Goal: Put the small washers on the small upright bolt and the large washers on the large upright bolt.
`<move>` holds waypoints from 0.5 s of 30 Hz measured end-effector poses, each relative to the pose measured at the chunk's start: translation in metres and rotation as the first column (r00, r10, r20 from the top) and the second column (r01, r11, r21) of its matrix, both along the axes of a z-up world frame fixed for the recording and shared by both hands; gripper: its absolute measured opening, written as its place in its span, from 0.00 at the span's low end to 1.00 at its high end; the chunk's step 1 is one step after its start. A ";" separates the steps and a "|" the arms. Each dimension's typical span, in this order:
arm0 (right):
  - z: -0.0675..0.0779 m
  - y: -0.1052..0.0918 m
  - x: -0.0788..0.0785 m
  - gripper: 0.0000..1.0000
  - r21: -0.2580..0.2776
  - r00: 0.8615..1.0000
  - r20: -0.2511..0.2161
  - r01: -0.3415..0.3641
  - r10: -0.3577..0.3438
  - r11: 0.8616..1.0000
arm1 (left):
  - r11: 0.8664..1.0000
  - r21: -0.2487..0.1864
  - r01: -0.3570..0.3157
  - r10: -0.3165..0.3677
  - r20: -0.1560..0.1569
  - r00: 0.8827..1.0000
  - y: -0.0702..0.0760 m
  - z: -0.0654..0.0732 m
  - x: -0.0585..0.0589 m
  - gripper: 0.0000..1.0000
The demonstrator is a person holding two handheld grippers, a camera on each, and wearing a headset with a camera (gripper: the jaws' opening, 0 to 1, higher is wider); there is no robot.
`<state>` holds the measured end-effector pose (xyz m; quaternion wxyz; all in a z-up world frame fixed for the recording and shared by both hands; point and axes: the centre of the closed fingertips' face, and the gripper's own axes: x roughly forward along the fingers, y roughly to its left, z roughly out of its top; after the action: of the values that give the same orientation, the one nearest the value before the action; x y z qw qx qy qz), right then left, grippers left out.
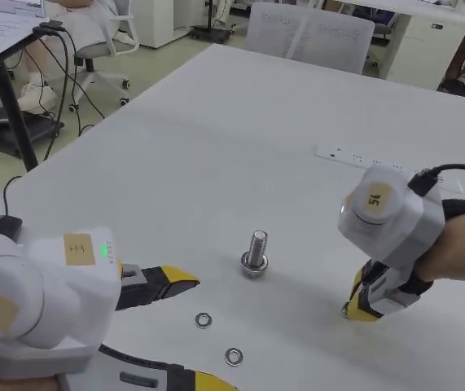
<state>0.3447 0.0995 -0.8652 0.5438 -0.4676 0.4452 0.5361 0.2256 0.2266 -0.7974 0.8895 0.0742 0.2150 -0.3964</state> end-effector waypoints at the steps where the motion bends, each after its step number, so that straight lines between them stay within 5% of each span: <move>1: 0.000 0.000 0.000 0.14 -0.001 1.000 0.001 -0.001 0.001 1.000 | 1.000 0.001 0.000 0.000 0.000 1.000 0.000 0.000 0.000 0.68; 15: 0.006 0.004 0.000 0.28 0.022 1.000 0.003 -0.014 0.014 1.000 | 1.000 0.001 0.001 -0.001 0.000 1.000 -0.001 0.001 0.001 0.68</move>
<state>0.3444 0.1037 -0.8592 0.5460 -0.4654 0.4351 0.5441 0.2266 0.2259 -0.7965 0.8892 0.0748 0.2151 -0.3968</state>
